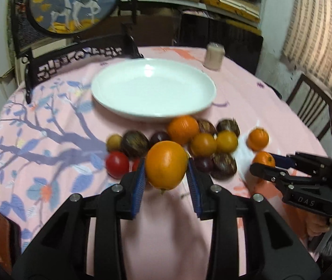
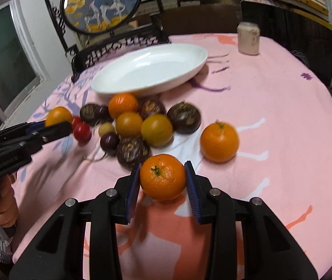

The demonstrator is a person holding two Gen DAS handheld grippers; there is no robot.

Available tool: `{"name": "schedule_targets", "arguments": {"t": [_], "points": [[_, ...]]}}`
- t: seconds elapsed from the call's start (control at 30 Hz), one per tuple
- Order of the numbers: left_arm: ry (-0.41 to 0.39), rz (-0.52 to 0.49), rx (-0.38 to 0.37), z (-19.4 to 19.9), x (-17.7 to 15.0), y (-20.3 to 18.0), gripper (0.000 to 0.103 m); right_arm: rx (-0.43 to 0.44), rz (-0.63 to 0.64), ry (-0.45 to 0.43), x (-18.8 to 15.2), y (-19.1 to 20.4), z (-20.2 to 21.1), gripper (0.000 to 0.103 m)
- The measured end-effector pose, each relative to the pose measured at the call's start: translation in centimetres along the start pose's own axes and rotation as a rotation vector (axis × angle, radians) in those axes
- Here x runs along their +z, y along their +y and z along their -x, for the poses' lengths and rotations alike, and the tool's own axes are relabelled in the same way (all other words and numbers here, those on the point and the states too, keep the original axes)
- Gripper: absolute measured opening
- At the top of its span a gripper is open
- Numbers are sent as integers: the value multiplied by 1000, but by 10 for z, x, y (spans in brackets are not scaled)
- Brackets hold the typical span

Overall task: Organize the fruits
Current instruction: 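Carry the orange fruit onto the white plate with the left tool while the right tool places the mandarin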

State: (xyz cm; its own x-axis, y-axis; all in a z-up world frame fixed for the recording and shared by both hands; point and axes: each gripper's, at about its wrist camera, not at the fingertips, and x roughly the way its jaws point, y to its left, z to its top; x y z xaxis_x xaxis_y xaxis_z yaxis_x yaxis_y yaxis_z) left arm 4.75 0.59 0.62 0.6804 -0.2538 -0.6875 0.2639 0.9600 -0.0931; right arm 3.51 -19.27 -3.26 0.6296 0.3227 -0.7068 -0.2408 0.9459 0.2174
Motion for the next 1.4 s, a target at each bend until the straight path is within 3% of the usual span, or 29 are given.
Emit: {"name": "schedule_targets", "arguments": {"t": [0.17,0.33,0.43,0.6,0.7,0.83,1.13,1.3,1.4], "points": [[-6,24,19,-1,29,10,35,8,-48,-42,13,-8,7,37],[-42,54,24,-15,77,20,35,-13,2,-88,75,7,6,37],[-1,113,18,-45,96,34,35,13,4,-82,110,16,-20,37],[80,154,29,-91,100,53,35,16,-44,6,137,10,-82,37],[118,141,20,-108,98,57,35,40,-65,59,139,3,-103,39],[131,141,10,-110,94,57,36,69,-71,35,138,-1,-95,40],[51,169,10,-67,84,62,43,94,-75,-55,130,0,-43,40],[28,172,77,-43,59,71,47,85,-86,-95,101,-14,-11,40],[28,181,117,-30,37,78,59,60,-119,-93,78,-32,-2,43]]}}
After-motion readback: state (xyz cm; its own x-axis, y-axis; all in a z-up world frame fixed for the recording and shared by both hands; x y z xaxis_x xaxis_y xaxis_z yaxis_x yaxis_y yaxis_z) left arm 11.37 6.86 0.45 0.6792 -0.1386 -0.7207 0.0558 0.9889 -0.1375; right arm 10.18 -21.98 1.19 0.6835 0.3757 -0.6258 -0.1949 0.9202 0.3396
